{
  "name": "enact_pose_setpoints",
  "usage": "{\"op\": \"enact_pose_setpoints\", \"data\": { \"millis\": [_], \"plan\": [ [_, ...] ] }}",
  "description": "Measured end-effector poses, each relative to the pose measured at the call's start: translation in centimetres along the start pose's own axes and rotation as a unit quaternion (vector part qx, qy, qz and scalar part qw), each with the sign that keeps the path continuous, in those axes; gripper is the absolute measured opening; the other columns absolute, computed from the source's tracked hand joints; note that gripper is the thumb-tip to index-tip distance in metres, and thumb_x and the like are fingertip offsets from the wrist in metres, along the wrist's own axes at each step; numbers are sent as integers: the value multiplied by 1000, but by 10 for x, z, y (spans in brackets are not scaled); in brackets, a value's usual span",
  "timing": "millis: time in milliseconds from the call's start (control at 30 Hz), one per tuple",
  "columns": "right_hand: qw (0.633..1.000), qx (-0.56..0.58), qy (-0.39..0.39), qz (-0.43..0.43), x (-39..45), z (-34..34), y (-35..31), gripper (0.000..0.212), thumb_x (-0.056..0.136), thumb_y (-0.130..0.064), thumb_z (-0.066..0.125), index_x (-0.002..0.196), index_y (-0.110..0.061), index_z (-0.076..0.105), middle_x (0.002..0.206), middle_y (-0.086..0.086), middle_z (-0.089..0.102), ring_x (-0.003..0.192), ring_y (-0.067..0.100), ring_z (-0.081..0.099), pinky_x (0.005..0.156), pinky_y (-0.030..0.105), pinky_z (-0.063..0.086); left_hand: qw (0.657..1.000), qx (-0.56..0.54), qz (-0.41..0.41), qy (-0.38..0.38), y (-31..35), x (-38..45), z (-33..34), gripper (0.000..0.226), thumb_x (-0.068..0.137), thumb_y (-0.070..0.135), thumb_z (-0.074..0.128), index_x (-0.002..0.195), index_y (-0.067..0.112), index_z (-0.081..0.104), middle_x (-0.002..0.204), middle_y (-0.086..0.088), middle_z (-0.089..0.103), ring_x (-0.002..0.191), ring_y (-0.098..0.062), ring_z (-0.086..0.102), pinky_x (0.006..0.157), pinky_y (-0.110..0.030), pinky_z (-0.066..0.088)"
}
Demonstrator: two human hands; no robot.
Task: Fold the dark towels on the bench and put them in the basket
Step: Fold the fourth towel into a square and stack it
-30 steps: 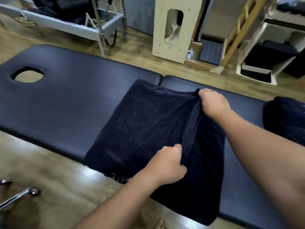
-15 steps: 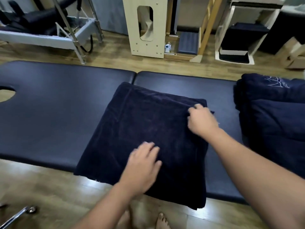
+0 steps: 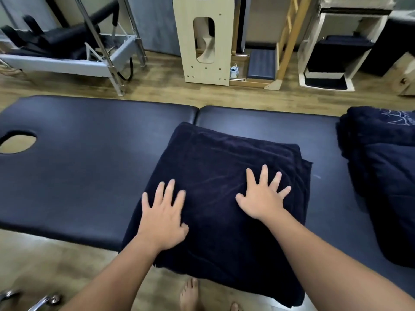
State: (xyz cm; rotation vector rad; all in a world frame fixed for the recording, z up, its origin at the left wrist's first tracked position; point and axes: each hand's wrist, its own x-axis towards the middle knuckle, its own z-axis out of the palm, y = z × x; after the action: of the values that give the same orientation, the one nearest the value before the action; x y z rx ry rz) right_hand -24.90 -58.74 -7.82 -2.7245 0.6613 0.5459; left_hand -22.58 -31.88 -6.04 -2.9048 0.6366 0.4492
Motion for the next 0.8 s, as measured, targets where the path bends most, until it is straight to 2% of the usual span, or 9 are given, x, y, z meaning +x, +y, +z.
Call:
{"op": "enact_pose_setpoints", "data": {
  "millis": [67, 100, 200, 233, 267, 333, 433, 600, 800],
  "plan": [
    [1000, 21, 0, 7, 6, 1, -7, 86, 86, -72, 41, 154, -50, -8, 164, 7, -26, 145, 50, -26, 110, 78, -6, 996, -20, 45, -68, -7, 22, -3, 96, 79, 55, 49, 157, 45, -6, 165, -3, -29, 151, -34, -28, 116, -71, -2],
    [999, 30, 5, 15, 12, 0, -9, 87, 83, -79, 38, 152, -55, -10, 164, 6, -27, 145, 49, -27, 109, 78, -7, 994, -36, 48, -86, -11, 36, -7, 92, 82, 57, 48, 156, 48, -6, 164, 1, -32, 149, -30, -34, 116, -71, -6],
    [995, 68, 20, 66, 34, -7, -10, 95, 73, -94, 31, 149, -59, -13, 163, 3, -31, 146, 46, -27, 108, 79, -7, 995, -72, 63, -12, -15, 83, -20, 49, 95, 60, 38, 139, 41, 38, 168, 3, -20, 151, -25, -29, 120, -65, -7],
    [993, 75, 24, 83, 41, -10, -11, 100, 70, -96, 34, 149, -58, -15, 162, 3, -32, 147, 46, -26, 108, 79, -5, 995, -64, 71, 16, -15, 99, -24, 43, 98, 57, 36, 134, 36, 43, 169, 2, -18, 152, -24, -27, 121, -63, -4],
    [993, 75, 24, 90, 42, -13, -10, 106, 67, -96, 39, 148, -58, -17, 162, 4, -33, 147, 47, -25, 108, 79, -3, 996, -50, 77, 21, -13, 108, -28, 45, 99, 55, 36, 138, 35, 41, 169, 1, -19, 152, -26, -27, 121, -63, -3],
    [992, 72, 15, 100, 50, -20, -14, 119, 61, -94, 53, 146, -58, -22, 160, 6, -36, 147, 48, -23, 109, 79, -1, 996, -34, 79, -9, -13, 136, -36, 66, 95, 63, 37, 154, 49, 13, 166, 1, -27, 151, -33, -27, 119, -67, -4],
    [989, 71, -12, 128, 76, -30, -17, 137, 52, -86, 72, 143, -60, -26, 159, 7, -38, 147, 48, -25, 112, 76, -3, 995, -11, 86, -38, -14, 190, -40, 78, 84, 87, 24, 147, 65, -16, 165, -5, -30, 150, -45, -23, 116, -71, -4],
    [985, 76, -59, 143, 105, -43, -17, 149, 40, -77, 86, 141, -65, -24, 157, 4, -42, 144, 47, -33, 112, 75, -4, 996, -50, 62, -49, -5, 237, -46, 99, 64, 102, 31, 142, 68, -21, 164, -18, -27, 148, -55, -16, 111, -79, 3],
    [980, 69, -65, 174, 111, -45, -22, 151, 37, -73, 89, 140, -67, -21, 157, 3, -42, 142, 48, -35, 109, 78, -6, 993, -76, 77, -35, -7, 239, -41, 106, 60, 103, 36, 141, 68, -23, 162, -19, -31, 146, -56, -21, 109, -81, 4]
  ]
}}
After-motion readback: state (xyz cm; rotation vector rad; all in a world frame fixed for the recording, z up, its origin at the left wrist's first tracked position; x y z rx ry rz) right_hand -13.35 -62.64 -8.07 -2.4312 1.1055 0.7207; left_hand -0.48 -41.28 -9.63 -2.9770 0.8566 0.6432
